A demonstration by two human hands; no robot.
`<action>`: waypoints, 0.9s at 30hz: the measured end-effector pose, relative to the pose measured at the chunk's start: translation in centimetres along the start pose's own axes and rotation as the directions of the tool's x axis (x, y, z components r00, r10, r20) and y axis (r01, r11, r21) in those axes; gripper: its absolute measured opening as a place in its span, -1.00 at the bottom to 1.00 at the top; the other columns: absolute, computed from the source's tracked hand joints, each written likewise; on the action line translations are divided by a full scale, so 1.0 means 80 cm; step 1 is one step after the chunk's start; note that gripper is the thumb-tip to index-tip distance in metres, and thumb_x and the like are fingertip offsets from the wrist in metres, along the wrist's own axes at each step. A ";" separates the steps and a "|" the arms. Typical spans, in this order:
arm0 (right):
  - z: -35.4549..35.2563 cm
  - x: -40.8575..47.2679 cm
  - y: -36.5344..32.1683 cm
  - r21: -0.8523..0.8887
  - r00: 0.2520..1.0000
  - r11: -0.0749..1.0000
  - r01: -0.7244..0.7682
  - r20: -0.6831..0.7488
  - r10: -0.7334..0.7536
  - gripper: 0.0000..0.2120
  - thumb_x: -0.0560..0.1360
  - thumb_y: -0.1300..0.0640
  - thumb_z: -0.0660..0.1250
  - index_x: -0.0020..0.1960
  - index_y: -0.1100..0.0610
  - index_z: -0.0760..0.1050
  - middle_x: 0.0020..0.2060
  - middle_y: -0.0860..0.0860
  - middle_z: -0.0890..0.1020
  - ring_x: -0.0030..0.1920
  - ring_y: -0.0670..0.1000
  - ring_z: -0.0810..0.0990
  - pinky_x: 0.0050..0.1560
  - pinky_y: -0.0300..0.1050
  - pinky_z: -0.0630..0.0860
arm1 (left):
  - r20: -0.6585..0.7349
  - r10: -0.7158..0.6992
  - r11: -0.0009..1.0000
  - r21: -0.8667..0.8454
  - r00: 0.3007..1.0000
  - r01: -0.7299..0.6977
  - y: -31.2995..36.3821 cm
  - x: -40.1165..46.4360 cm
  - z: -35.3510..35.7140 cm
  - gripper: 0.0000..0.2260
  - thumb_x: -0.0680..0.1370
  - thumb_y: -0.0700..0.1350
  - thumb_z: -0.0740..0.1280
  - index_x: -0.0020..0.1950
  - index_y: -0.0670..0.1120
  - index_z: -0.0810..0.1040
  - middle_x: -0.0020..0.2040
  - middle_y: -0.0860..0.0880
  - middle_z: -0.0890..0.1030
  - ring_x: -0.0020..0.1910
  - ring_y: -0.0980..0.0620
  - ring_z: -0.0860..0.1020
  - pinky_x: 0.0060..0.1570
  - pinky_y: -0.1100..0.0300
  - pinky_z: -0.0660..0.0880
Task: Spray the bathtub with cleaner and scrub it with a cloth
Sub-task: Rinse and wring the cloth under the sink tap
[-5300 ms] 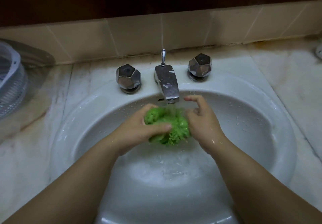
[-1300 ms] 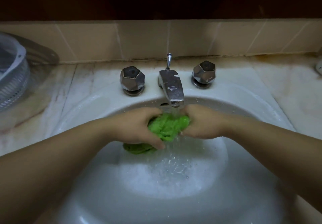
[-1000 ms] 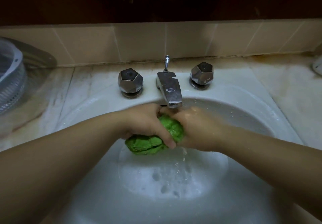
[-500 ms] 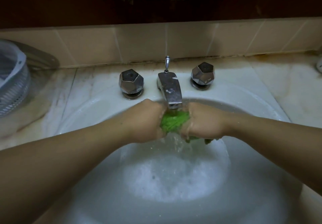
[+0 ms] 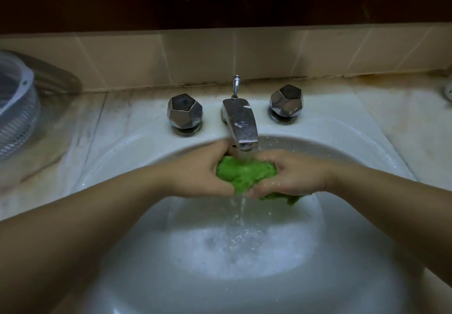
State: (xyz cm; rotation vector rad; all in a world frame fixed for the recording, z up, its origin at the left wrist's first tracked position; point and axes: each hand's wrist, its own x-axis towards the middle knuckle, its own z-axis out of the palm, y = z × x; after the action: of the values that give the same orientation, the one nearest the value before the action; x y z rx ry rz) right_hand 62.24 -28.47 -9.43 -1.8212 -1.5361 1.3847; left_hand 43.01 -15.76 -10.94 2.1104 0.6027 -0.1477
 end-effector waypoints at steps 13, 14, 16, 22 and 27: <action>0.015 -0.004 -0.032 -0.820 0.981 0.572 0.037 -0.078 -0.176 -0.70 0.44 -0.22 0.41 0.07 -0.09 0.51 -0.19 -0.08 0.58 -0.15 0.06 0.57 -0.21 -0.06 0.50 | 0.490 -0.218 0.730 -0.493 0.844 0.474 0.019 0.013 0.005 -0.69 0.45 -0.44 0.43 0.18 -0.33 0.59 -0.01 -0.24 0.67 -0.08 -0.11 0.67 -0.05 0.06 0.68; 0.011 -0.002 -0.031 -0.823 0.984 0.567 -0.004 -0.106 -0.146 -0.77 0.46 -0.18 0.40 -0.07 -0.06 0.47 -0.28 -0.08 0.49 -0.24 0.06 0.52 -0.26 -0.07 0.45 | 0.450 -0.242 0.747 -0.479 0.860 0.461 0.021 0.015 0.009 -0.69 0.46 -0.43 0.43 0.20 -0.35 0.57 -0.06 -0.25 0.67 -0.13 -0.12 0.66 -0.12 0.09 0.68; 0.006 0.001 -0.028 -0.786 0.989 0.617 -0.047 -0.123 -0.082 -0.71 0.49 -0.13 0.41 -0.24 -0.07 0.33 -0.36 -0.08 0.44 -0.34 0.00 0.47 -0.33 -0.08 0.40 | 0.297 -0.241 0.854 -0.387 0.924 0.347 0.026 0.017 0.016 -0.83 0.47 -0.41 0.44 0.02 -0.24 0.60 -0.27 -0.13 0.62 -0.38 0.00 0.55 -0.42 0.19 0.53; 0.006 0.008 -0.023 -0.676 0.995 0.735 0.062 -0.013 -0.096 -0.78 0.50 -0.14 0.32 -0.13 0.01 0.54 -0.23 -0.03 0.60 -0.21 0.03 0.58 -0.17 0.02 0.60 | 0.051 0.243 0.900 0.360 0.969 -0.245 0.021 0.022 0.017 -0.82 0.48 0.09 0.37 -0.05 0.02 0.63 -0.04 0.00 0.63 -0.07 -0.04 0.56 -0.05 0.11 0.53; 0.008 0.013 -0.020 -0.475 0.998 0.878 0.055 0.024 -0.049 -0.85 0.42 -0.02 0.40 -0.08 0.04 0.57 -0.18 0.00 0.62 -0.16 0.06 0.62 -0.10 0.04 0.62 | 0.001 0.412 0.638 0.714 0.911 -0.289 0.027 0.018 0.016 -0.73 0.50 0.08 0.21 0.02 0.02 0.64 -0.08 -0.04 0.66 -0.16 -0.15 0.62 -0.21 0.14 0.54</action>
State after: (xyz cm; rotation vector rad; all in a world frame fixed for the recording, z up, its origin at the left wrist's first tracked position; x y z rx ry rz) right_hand 60.76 -27.19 -8.87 -2.0202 -2.0558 1.0509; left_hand 45.46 -17.24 -10.52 2.9797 0.2034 0.0335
